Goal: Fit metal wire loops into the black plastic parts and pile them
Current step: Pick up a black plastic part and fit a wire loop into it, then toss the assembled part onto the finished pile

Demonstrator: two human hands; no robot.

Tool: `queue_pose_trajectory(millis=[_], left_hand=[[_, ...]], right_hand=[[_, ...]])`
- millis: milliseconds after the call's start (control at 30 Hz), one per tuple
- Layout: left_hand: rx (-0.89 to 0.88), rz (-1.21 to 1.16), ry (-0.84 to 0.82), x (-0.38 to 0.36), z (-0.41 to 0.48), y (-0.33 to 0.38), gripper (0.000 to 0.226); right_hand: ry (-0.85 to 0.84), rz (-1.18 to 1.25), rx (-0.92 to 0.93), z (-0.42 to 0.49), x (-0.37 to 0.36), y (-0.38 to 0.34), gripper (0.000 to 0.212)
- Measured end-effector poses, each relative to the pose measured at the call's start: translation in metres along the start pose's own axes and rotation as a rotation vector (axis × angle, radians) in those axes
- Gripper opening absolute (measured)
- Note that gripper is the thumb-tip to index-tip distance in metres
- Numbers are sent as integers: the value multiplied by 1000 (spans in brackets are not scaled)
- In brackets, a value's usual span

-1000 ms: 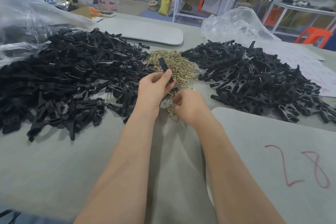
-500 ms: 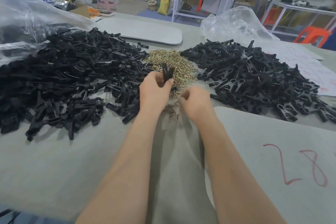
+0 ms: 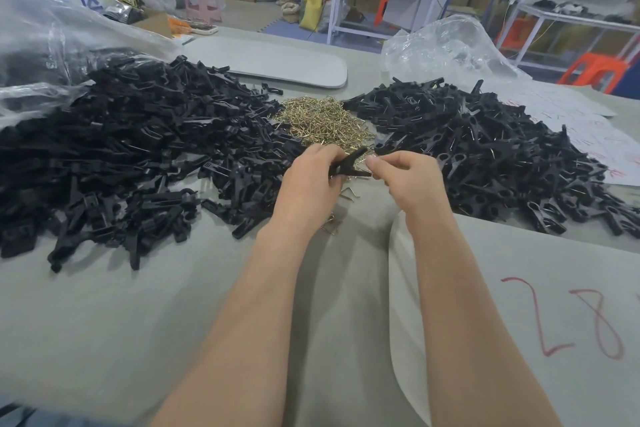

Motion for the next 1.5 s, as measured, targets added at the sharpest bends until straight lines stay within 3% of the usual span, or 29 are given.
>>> queue_pose_trajectory(millis=[500, 600, 700, 767, 867, 1000, 1300, 1433, 1500], left_hand=[[-64, -33, -78, 0, -1, 0, 17], [20, -194, -164, 5, -1, 2, 14], [41, -354, -192, 13, -1, 10, 14], [21, -401, -172, 16, 0, 14, 13], [-10, -408, -137, 19, 0, 16, 12], [2, -470, -150, 19, 1, 17, 17], [74, -611, -230, 21, -1, 18, 23], [124, -531, -191, 20, 2, 9, 14], [125, -366, -167, 16, 2, 2, 13]], right_hand=[[-73, -18, -6, 2, -1, 3, 13], [-307, 310, -287, -2, 0, 3, 17], [-599, 481, -559, -14, -6, 4, 50], [-718, 428, -605, -22, -10, 5, 71], [-822, 435, -583, -28, -15, 2, 68], [-814, 534, -595, -29, -20, 2, 54], [-779, 566, -646, -33, -25, 3, 46], [-687, 370, -569, -26, -21, 6, 73], [-559, 243, -472, -19, -15, 8, 67]])
Point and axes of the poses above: each hand's wrist, its own z-axis towards the middle knuckle, its own x-axis out of the back of the hand, y = z × x, the point moved 4 cm from there along z, towards the middle knuckle, and after that the axes turned 15 degrees about y, right-handed, at the moved point
